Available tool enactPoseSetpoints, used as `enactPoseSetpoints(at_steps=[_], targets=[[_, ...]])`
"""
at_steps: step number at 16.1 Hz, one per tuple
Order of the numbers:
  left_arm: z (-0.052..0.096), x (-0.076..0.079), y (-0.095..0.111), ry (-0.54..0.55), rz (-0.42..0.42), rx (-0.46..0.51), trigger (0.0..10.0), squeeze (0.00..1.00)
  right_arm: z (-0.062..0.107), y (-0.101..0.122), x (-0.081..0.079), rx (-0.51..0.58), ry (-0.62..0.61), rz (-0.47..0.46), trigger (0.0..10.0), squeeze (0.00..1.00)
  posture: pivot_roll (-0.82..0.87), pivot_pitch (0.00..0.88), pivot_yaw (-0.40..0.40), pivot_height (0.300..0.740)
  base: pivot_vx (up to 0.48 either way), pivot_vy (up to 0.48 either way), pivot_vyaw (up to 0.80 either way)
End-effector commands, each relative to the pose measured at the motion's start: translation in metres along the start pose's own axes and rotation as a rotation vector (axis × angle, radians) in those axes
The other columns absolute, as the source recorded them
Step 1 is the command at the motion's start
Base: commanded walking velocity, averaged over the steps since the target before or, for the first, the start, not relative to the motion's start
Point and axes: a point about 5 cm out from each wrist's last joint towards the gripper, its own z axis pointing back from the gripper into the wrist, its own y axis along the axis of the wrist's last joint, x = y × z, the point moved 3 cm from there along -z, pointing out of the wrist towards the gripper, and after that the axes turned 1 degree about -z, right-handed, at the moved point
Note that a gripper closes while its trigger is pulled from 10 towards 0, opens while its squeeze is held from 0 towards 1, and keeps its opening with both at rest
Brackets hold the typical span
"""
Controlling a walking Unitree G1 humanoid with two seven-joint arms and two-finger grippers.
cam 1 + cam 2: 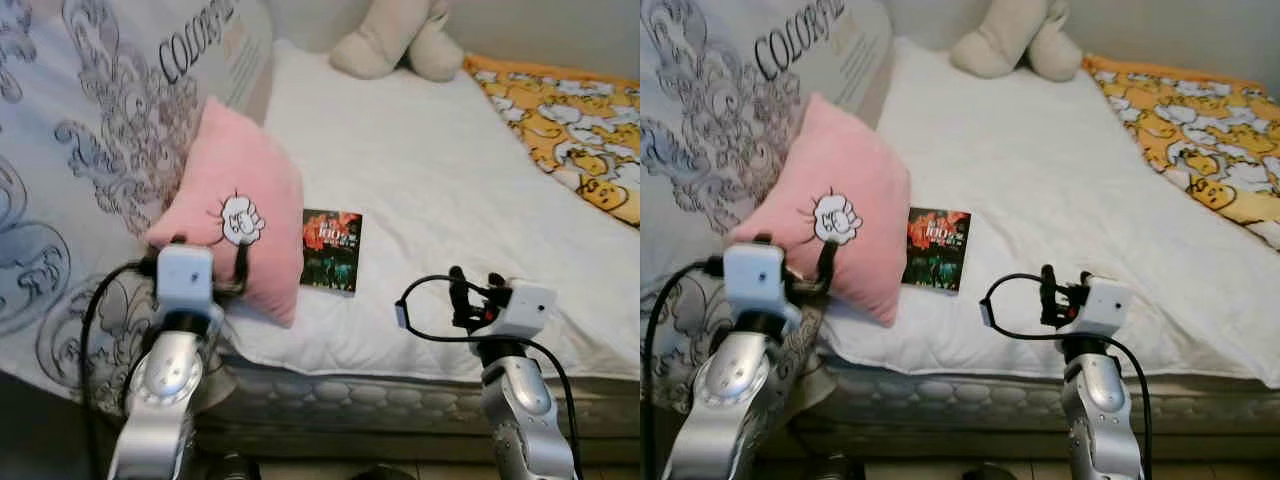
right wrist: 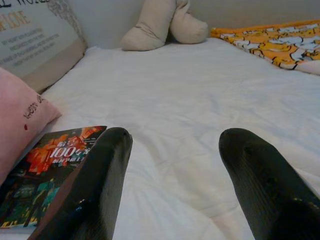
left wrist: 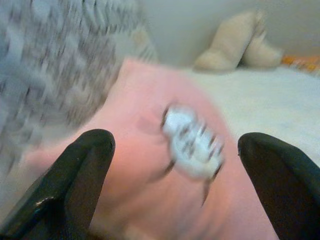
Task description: Clean up the room
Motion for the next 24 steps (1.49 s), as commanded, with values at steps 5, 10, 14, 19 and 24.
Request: enactPoseSetpoints(at_steps=[5, 10, 14, 19, 24], targets=[[0.000, 0.002, 0.003, 0.013, 0.037, 0.017, 10.0, 0.00, -0.014, 0.017, -0.017, 0.011, 0.037, -0.088, 10.0, 0.00, 0.06, 0.000, -0.041, 0.711, 0.000, -0.354, 0.00], [-0.002, -0.003, 0.004, 0.052, 0.019, 0.021, 10.0, 0.00, -0.023, 0.013, -0.014, -0.014, 0.006, -0.057, 10.0, 0.00, 0.06, 0.000, -0.034, 0.711, 0.000, -0.447, 0.00], [-0.005, 0.004, 0.006, 0.039, 0.028, 0.033, 10.0, 0.00, -0.030, 0.012, -0.015, -0.024, 0.011, -0.040, 10.0, 0.00, 0.05, 0.000, -0.037, 0.711, 0.000, -0.446, 0.00], [-0.012, 0.012, 0.010, -0.005, 0.043, 0.047, 10.0, 0.00, -0.036, 0.002, -0.008, -0.067, -0.007, -0.020, 10.0, 0.00, 0.05, 0.000, -0.040, 0.711, 0.000, -0.445, 0.00], [-0.028, 0.021, 0.016, -0.062, 0.020, 0.058, 10.0, 0.00, -0.038, -0.001, -0.005, -0.069, -0.020, -0.006, 10.0, 0.00, 0.04, 0.000, -0.029, 0.711, 0.244, -0.379, 0.00]])
